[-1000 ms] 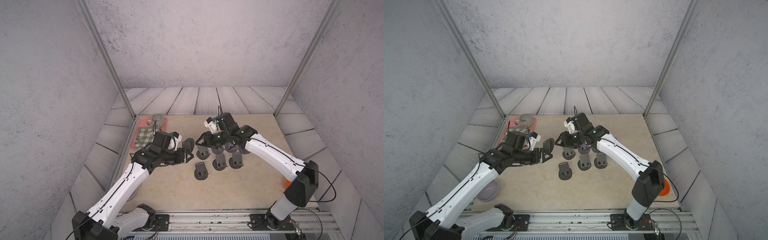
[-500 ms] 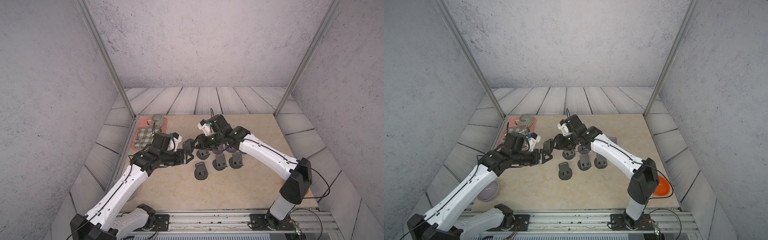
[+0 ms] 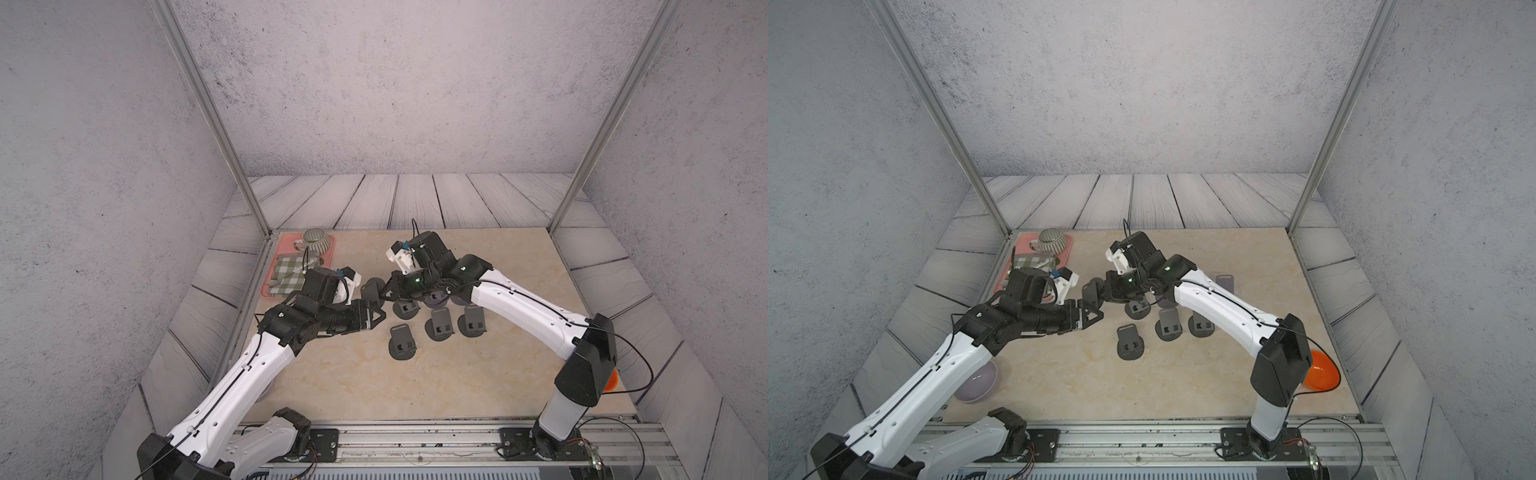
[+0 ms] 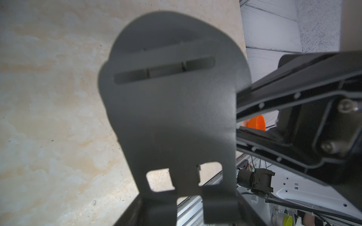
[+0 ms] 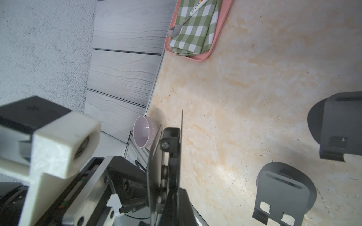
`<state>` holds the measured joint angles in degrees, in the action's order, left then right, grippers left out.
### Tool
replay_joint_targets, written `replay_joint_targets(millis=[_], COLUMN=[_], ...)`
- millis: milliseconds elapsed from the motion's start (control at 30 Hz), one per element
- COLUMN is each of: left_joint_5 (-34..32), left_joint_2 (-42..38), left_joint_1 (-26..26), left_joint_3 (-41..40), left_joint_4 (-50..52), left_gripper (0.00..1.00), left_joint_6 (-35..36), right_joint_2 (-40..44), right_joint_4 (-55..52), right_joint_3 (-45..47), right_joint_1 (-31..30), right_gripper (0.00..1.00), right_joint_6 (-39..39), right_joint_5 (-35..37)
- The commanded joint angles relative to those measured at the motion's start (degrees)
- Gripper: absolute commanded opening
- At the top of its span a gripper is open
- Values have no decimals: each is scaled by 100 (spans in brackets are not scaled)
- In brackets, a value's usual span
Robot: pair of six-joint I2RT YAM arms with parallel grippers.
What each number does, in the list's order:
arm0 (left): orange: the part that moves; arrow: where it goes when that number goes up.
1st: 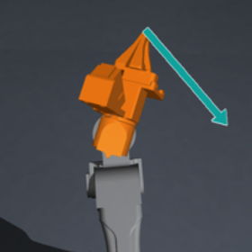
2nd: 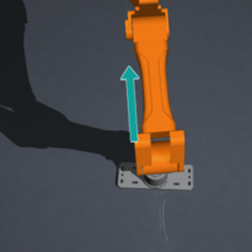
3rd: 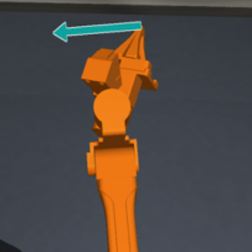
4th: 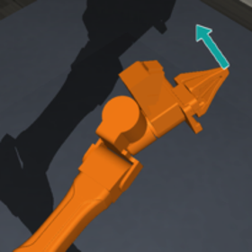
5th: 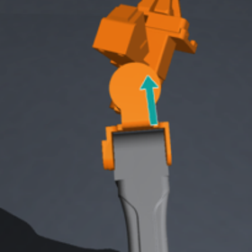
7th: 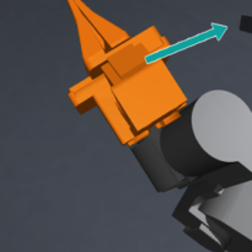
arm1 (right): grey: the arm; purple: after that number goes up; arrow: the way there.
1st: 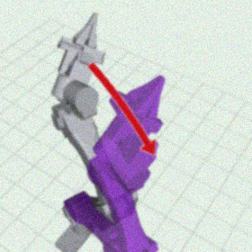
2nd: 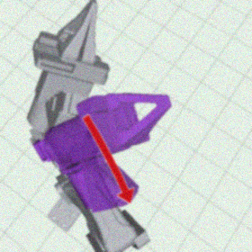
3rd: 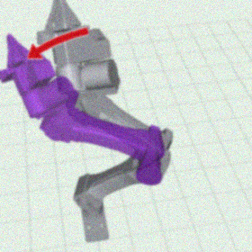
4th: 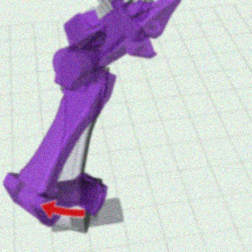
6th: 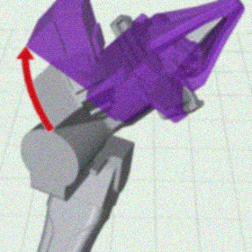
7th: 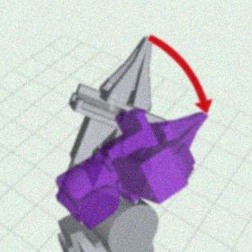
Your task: Open the phone stand
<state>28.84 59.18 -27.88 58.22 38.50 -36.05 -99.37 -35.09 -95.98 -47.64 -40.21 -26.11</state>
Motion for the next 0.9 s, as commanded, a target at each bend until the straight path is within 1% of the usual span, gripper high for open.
replay_joint_targets(millis=[0,200,300,500,567,667,767,800,867], left_joint_5=[203,166,200,219,227,232,236,236,192], left_joint_2=[-316,-623,-678,-759,-761,-755,-703,-684,-632], left_joint_1=[-33,-33,-33,-33,-33,-33,-33,-33,-33], left_joint_3=[-50,-199,-252,-278,-279,-302,-303,-297,-255], left_joint_4=[-247,-126,-82,-31,-18,-46,-110,-134,-159], left_gripper=[47,47,47,47,47,48,51,56,80], left_joint_6=[38,10,-22,-42,-38,-51,-60,-60,-46], right_joint_2=[-95,-107,-117,-39,-30,23,16,19,23], right_joint_4=[-781,-1484,-1686,-1765,-1745,-1474,-1184,-1131,-1018], right_joint_3=[-291,-634,-744,-750,-748,-657,-606,-601,-570], right_joint_1=[-25,-9,-2,0,0,-8,-9,-22,-27], right_gripper=[0,0,0,0,0,0,0,0,0], right_joint_6=[721,1477,1718,2002,2053,2061,1933,1876,1792], right_joint_5=[705,1787,2298,2807,2671,1908,1069,897,679])
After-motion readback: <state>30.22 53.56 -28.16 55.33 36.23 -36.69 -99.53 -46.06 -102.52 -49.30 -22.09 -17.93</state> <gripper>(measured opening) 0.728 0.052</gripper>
